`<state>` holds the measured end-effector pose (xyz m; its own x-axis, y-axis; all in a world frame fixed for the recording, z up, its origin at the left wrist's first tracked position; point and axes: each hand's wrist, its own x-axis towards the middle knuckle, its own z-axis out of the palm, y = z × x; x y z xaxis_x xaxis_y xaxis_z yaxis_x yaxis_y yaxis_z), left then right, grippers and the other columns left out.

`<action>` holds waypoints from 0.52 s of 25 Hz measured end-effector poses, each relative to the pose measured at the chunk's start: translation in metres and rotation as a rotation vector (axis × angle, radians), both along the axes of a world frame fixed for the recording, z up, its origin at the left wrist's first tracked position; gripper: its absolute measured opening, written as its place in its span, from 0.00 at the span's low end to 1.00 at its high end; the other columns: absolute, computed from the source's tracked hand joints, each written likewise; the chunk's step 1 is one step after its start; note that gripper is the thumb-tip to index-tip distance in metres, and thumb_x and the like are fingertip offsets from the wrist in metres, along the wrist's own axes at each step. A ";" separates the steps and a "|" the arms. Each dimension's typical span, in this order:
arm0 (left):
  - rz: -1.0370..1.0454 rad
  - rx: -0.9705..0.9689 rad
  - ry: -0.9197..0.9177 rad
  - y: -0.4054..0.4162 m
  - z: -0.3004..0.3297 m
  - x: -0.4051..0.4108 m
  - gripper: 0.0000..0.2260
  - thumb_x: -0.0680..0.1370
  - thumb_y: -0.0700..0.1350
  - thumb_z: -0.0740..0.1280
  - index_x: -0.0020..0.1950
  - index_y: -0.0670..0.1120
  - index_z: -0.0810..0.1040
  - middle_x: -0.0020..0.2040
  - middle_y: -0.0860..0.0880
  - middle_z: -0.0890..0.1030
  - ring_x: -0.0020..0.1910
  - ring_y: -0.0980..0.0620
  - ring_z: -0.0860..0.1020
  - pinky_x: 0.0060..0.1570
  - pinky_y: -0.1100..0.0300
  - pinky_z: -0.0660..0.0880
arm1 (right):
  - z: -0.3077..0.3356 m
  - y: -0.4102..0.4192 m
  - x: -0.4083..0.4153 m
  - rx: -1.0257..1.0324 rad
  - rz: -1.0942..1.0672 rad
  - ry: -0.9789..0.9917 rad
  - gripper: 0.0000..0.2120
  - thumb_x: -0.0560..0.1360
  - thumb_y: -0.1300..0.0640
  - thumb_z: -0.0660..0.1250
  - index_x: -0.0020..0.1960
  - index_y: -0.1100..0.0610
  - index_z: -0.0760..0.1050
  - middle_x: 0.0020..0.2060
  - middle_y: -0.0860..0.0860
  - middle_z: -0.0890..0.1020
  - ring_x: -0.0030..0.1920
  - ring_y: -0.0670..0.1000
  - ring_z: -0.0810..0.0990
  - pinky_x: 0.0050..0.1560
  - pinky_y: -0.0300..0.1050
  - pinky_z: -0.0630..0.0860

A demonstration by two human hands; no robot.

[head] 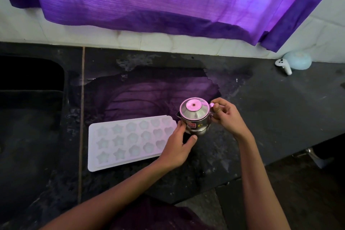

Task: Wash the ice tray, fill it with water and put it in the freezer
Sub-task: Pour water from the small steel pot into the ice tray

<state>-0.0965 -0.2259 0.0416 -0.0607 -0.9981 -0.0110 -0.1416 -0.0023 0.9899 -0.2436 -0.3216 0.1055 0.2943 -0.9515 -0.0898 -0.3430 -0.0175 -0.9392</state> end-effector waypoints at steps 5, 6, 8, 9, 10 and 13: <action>0.012 0.037 -0.034 -0.002 -0.003 0.001 0.18 0.79 0.40 0.62 0.70 0.45 0.66 0.67 0.49 0.73 0.59 0.62 0.67 0.52 0.77 0.62 | -0.004 -0.007 0.004 -0.035 -0.008 0.100 0.09 0.81 0.61 0.56 0.44 0.57 0.71 0.29 0.46 0.74 0.29 0.40 0.70 0.35 0.36 0.72; 0.009 0.045 -0.031 -0.002 -0.003 0.002 0.18 0.79 0.40 0.61 0.70 0.45 0.66 0.67 0.50 0.73 0.59 0.62 0.68 0.54 0.73 0.62 | -0.004 -0.007 0.004 -0.042 -0.007 0.116 0.09 0.81 0.62 0.57 0.44 0.56 0.72 0.30 0.49 0.73 0.30 0.41 0.70 0.36 0.37 0.71; 0.005 0.058 -0.020 -0.003 -0.004 0.002 0.19 0.79 0.39 0.61 0.70 0.45 0.65 0.67 0.50 0.73 0.59 0.61 0.68 0.57 0.69 0.62 | -0.003 -0.009 0.005 -0.056 -0.001 0.139 0.10 0.81 0.62 0.57 0.42 0.54 0.72 0.31 0.50 0.73 0.30 0.41 0.71 0.36 0.38 0.71; 0.002 0.065 -0.017 -0.003 -0.004 0.002 0.20 0.79 0.39 0.61 0.71 0.45 0.65 0.67 0.50 0.72 0.60 0.60 0.68 0.58 0.68 0.62 | -0.003 -0.010 0.006 -0.063 0.002 0.153 0.11 0.81 0.62 0.57 0.42 0.53 0.72 0.32 0.50 0.73 0.30 0.42 0.72 0.36 0.39 0.71; -0.001 0.073 -0.013 -0.003 -0.005 0.003 0.21 0.79 0.39 0.61 0.71 0.45 0.64 0.68 0.50 0.72 0.62 0.59 0.68 0.59 0.68 0.62 | -0.002 -0.011 0.007 -0.071 0.006 0.170 0.11 0.81 0.62 0.58 0.42 0.54 0.72 0.32 0.51 0.74 0.31 0.44 0.72 0.35 0.40 0.70; -0.017 0.099 0.007 -0.004 -0.007 0.003 0.23 0.79 0.38 0.61 0.73 0.45 0.62 0.70 0.51 0.70 0.66 0.59 0.66 0.62 0.66 0.61 | -0.002 -0.015 0.008 -0.099 0.004 0.229 0.08 0.80 0.63 0.58 0.45 0.57 0.73 0.36 0.56 0.76 0.34 0.49 0.71 0.35 0.43 0.69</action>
<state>-0.0938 -0.2297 0.0349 -0.0781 -0.9910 -0.1091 -0.1356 -0.0978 0.9859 -0.2354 -0.3364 0.1030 0.2804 -0.9580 -0.0608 -0.5462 -0.1072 -0.8308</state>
